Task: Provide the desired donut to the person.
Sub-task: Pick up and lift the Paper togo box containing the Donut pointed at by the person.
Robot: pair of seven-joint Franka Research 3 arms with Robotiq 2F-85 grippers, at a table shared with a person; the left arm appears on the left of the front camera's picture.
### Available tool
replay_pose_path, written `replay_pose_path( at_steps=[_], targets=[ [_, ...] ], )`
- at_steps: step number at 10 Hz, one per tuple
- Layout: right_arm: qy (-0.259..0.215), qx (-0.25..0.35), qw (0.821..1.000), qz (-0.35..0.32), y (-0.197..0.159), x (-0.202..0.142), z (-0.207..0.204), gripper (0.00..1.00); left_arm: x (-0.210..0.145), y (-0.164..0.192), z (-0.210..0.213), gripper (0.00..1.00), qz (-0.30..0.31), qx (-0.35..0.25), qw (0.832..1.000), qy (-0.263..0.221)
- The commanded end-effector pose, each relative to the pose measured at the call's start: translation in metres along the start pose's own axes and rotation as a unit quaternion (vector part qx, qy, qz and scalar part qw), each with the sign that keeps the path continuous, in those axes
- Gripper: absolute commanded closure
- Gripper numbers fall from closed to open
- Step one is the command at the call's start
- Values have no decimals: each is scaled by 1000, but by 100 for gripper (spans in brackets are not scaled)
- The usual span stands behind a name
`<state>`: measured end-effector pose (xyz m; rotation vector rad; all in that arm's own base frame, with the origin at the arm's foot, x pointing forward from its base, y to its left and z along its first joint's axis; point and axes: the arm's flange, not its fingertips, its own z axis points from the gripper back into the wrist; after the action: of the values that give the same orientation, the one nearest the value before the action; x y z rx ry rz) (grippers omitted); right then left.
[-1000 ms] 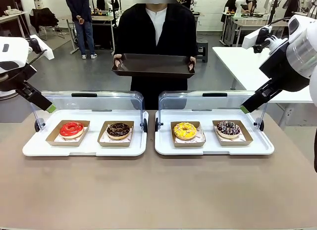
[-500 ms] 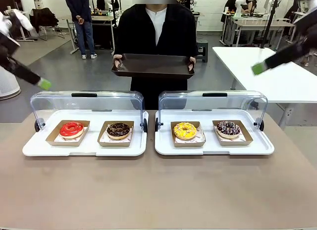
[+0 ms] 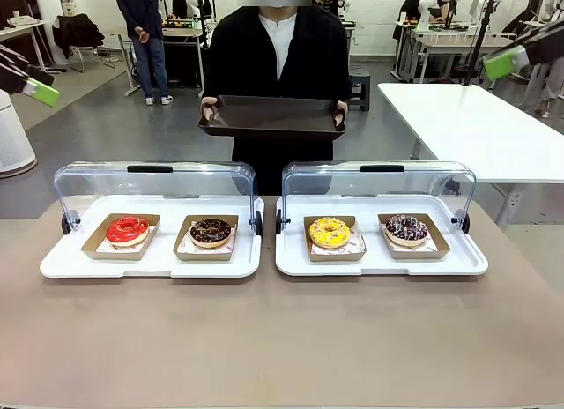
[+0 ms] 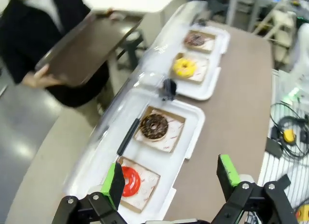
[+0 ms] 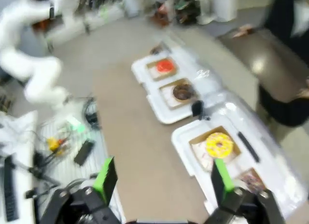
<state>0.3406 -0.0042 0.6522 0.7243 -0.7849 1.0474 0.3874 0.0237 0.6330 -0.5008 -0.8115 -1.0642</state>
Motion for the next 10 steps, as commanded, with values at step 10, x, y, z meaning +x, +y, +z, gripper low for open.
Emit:
replay_pose_path(
  at_steps=[10],
  targets=[
    [-34,29,998,33,-56,-69,19,0,-84,45,8,0,-77,-96,990,-66]
  ],
)
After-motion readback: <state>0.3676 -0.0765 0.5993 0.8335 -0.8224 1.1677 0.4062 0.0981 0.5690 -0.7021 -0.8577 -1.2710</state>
